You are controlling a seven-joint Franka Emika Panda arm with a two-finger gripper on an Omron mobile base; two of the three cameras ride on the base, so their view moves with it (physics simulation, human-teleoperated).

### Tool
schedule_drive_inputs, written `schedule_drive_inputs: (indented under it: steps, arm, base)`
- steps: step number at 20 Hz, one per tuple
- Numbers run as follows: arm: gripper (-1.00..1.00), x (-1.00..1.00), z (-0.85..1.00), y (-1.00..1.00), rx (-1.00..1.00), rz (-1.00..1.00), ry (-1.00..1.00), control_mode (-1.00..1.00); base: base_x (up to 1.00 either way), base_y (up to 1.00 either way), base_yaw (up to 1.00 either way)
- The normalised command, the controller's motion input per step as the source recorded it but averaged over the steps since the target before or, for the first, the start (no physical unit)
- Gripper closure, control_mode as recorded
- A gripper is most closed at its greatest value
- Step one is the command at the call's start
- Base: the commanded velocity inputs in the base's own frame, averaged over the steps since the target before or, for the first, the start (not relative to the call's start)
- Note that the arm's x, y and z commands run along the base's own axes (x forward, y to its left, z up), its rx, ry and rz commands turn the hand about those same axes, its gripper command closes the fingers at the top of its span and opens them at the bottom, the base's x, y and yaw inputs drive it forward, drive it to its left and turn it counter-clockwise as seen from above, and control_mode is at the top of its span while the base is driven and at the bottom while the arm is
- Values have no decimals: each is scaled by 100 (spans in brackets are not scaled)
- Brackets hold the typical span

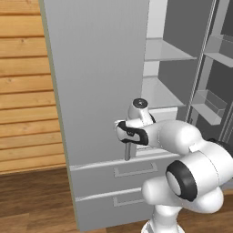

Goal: Take the strawberry from the fridge and place it on top of the pancake, located on the dining counter.

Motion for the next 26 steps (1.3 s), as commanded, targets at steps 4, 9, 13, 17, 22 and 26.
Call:
schedule_drive_inputs:
  steps: [4,9,13,17,22,26]
  arm:
    - [100,2,-24,8,0,0,0,-100]
    - [100,-17,-22,15,0,-3,-1,-100]
    - [100,-40,-11,27,0,-11,0,-100]
    - [100,-58,-6,33,0,-17,1,-100]
    - [100,-81,-10,55,-4,-17,1,-100]
    - [100,-75,-8,66,-12,-14,9,-100]
  base:
    - [0,0,0]
    - [0,0,0]
    - [0,0,0]
    - [0,0,0]
    - [0,0,0]
    - [0,0,0]
